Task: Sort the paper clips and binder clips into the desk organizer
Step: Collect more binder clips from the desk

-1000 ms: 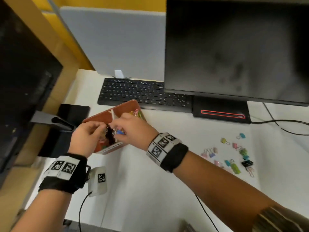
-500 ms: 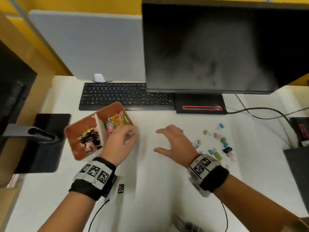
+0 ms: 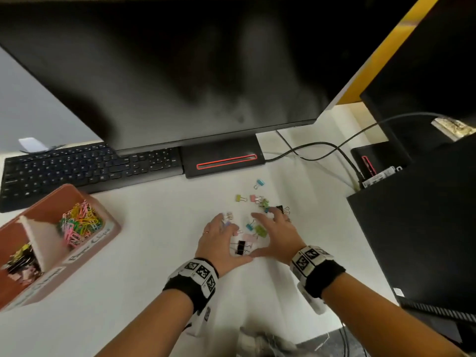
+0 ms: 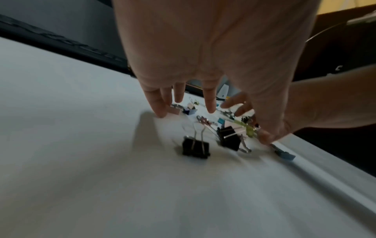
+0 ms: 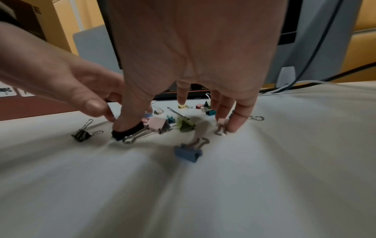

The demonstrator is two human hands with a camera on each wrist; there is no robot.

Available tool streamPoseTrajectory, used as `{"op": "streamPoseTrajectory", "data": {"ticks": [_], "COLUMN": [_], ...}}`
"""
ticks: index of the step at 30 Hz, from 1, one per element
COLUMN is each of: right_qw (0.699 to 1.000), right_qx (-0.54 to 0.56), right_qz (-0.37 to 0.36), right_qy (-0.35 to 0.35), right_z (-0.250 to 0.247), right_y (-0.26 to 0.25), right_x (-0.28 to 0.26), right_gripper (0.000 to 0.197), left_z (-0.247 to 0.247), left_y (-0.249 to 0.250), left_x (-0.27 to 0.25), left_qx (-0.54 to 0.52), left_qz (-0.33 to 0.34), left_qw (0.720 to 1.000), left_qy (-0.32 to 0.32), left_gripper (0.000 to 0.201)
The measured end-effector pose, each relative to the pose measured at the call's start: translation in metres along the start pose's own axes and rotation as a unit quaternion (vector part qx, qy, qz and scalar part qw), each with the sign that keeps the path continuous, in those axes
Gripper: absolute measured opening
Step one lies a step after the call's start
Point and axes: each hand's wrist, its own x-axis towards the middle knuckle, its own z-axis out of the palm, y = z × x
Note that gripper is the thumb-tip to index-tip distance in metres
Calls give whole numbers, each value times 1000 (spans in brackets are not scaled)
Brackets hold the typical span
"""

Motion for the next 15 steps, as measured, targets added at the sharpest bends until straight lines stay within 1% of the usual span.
{"op": "streamPoseTrajectory", "data": {"ticks": [2,3,5,6,7,10,15], "right_qw": [1000,999,997,996,995,994,990], "right_qx": [-6,1,44,66,80,87,95], "right_qz": [-28,-42,-58,-59,-58,-64,-85], "right_qy": [-7,-9,-6,-4,-6,-28,-54], "right_z": [5,7,10,10,9,8,8], "right_y": [-4,-6,-8,-8,-9,-10,-16], "right_x": [6,10,15,17,19,26,35], "right_gripper": [91,83,65,57,53,50,43], "left_z": [5,7,9,9,9,4,-3], "left_y": [5,5,3,1,-3,-12,-16], "left_x": [4,6,9,11,12,15,16], "left_qx": [25,24,-4,-24,-47,-97,-111], "left_qz": [5,7,2,-2,-8,-20,-20], "left_qw": [1000,999,999,999,997,992,992], "left_qy": [13,21,39,48,55,75,65], "left_gripper": [60,52,36,31,29,28,26]}}
